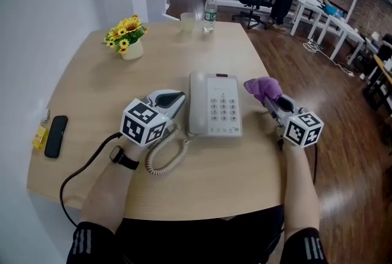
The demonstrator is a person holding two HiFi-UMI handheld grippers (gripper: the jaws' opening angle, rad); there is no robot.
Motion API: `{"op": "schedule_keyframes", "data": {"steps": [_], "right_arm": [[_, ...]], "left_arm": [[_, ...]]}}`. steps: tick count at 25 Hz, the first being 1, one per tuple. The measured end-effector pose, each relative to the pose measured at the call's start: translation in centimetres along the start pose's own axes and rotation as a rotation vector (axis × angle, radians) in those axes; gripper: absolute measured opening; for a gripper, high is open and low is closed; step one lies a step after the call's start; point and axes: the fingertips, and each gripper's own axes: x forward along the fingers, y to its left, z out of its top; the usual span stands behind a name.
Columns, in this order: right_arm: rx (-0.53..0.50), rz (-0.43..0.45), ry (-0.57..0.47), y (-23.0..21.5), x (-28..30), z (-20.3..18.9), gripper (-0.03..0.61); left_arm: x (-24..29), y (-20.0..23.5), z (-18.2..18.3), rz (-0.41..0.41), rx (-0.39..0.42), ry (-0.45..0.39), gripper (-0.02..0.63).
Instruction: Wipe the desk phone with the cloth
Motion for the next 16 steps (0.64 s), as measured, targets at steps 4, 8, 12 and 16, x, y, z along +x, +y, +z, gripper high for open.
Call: {"op": "schedule_keyframes", "data": {"steps": [4, 8, 12, 16], "right_arm": [[0.012, -0.014, -0.003, -0.65, -0.35, -0.02, 0.109], [0.031, -0.007, -0.003, -0.72, -0.28, -0.13, 0.108], [0.032, -0.002, 0.002, -0.51, -0.29, -0.23, 0.109], [0.02, 0.009, 0.011, -0.18, -0.22, -0.39, 0.108]], "left_arm": [[0.06, 0.04, 0.06, 0.001, -0.002, -0.004, -0.006], [0.04, 0.08, 0.12, 0.002, 0.0, -0.004, -0.006], [0.0, 0.0, 0.11, 0.004, 0.001, -0.001, -0.006], [-0.11, -0.01, -0.18, 0.007, -0.013, -0.004, -0.006]]}}
